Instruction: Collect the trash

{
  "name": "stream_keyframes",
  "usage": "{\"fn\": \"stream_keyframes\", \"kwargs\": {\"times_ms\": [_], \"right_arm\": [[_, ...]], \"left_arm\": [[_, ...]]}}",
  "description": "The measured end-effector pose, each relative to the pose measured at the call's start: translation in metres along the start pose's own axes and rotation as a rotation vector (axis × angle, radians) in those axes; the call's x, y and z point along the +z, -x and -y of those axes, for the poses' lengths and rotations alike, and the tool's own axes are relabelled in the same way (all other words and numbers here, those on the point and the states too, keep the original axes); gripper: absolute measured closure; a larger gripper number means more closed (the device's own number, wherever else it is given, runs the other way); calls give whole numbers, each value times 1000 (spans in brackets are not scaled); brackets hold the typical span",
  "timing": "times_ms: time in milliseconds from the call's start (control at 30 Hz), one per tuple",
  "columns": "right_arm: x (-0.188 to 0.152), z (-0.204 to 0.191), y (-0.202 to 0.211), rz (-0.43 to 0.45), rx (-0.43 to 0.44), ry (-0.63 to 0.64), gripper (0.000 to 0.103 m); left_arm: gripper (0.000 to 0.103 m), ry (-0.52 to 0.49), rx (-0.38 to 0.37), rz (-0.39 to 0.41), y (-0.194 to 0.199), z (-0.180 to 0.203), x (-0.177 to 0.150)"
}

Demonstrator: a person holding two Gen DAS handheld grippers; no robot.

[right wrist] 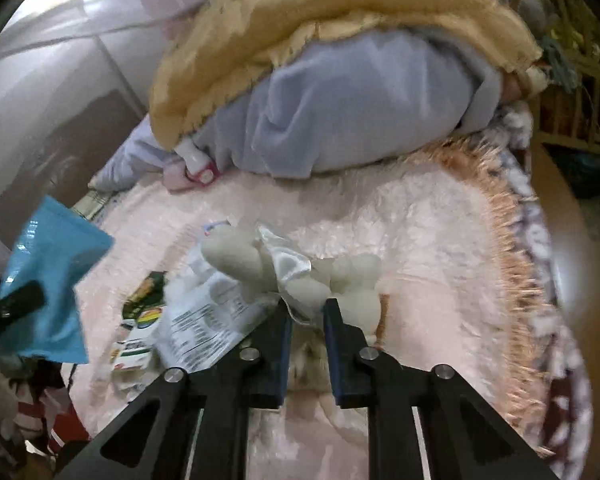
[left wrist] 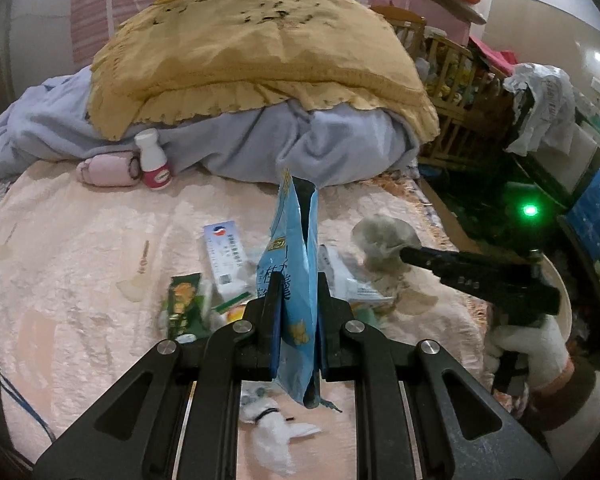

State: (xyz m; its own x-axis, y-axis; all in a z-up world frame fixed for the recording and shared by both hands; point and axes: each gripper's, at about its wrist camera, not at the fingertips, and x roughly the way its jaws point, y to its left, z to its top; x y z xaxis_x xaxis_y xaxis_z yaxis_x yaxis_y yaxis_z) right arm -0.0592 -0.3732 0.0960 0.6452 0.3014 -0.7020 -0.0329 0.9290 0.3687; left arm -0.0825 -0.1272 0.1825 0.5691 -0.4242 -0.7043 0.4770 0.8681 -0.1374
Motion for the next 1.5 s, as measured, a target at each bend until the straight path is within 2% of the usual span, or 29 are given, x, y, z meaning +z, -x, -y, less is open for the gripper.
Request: {"fn": "stream_keyframes", "kwargs": {"times_ms": [67,267,300,333,367,400,433,533,667,700,733,767,833,867,900,1000,1300,1333,1367,1500], "right_arm": [[0,3,19,31,3,10,89],[0,-11,43,56,-12,57,89],[1,-15,43,60,-15,75,86],[2,-19,40,49,-11,102,78],[3,-23,33,18,-5,117,48],[-2,-31,25,-7,9,156,25],[-2,-31,25,-7,9,156,24],[-13,-52,4,-30,-13,316,24],[-11,-59,-22,-47,-70,407,26],[-6,-56,-27,-37,-61,405,43],[2,-50,-34,-31,-37,378,52],[2,-50,-34,-31,-37,378,52],[6,-42,-29,-26,12,344,60],[6,-42,-29,-26,12,344,70],[6,-41,-19,-2,28,331,78],[9,-37,11,55,64,274,86],[-1,7,103,190,130,68,88],[-6,15,127,225,117,55,88],[-6,15,127,225,117,55,88],[-21,39,178,273,47,50,88]], "left_arm": [[92,-11,-17,4,1,12,1],[92,-46,-40,17,9,37,2],[92,-47,-42,20,11,39,1],[92,-46,-44,24,14,39,0],[92,-46,-42,28,16,38,-1],[92,-46,-38,31,18,36,-2],[92,-45,-34,32,19,35,-3],[92,-39,-24,27,20,27,-6],[92,-21,-16,15,13,20,-7],[92,-18,-15,12,12,19,-8],[92,-17,-13,9,10,18,-8],[92,-18,-13,5,8,19,-9],[92,-19,-14,1,6,20,-11],[92,-19,-15,-1,5,20,-11],[92,-17,-18,-4,3,22,-11],[92,-17,-34,-12,-1,32,-11],[92,-74,-120,-1,5,90,-8],[92,-87,-132,-3,4,100,-8],[92,-101,-148,-6,2,112,-7],[92,-146,-210,-24,-9,153,-8]]}}
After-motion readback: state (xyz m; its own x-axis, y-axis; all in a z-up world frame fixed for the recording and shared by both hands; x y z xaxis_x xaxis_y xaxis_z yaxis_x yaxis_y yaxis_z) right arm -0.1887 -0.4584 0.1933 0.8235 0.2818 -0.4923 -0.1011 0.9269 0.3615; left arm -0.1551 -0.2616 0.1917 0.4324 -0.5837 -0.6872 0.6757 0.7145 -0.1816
